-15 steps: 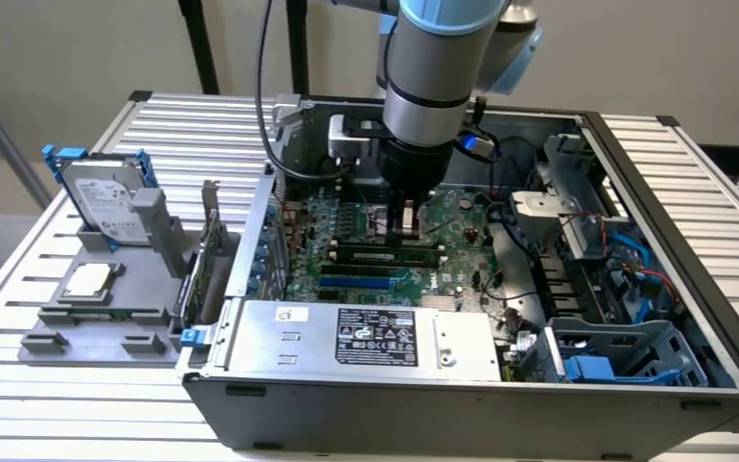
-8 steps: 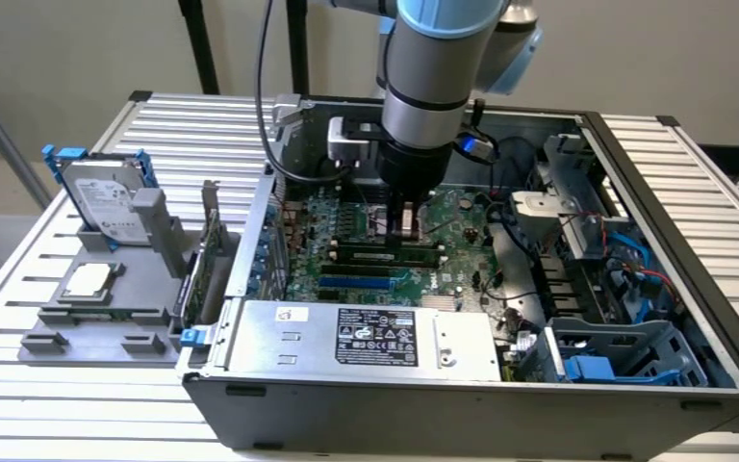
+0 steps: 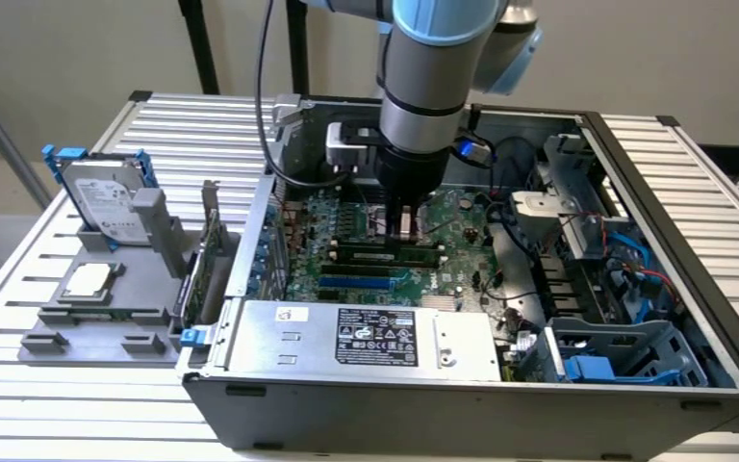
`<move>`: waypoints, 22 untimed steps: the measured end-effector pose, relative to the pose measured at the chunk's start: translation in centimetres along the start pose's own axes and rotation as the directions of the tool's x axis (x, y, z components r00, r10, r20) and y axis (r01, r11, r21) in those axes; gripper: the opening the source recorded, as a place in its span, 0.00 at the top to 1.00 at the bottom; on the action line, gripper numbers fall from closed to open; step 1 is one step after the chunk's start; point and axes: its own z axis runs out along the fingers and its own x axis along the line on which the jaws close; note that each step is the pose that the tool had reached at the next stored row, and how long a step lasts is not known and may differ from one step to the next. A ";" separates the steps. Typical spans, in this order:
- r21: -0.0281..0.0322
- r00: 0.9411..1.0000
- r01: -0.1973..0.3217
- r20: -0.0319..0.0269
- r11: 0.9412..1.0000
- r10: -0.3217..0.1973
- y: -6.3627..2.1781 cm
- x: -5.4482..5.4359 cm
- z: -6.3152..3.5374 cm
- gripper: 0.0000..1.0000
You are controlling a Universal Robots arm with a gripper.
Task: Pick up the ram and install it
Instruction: 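Press down the ram until it locks into place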
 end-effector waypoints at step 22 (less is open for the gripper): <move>0.004 1.000 0.000 0.000 1.000 0.000 0.33 -0.1 -2.79 0.89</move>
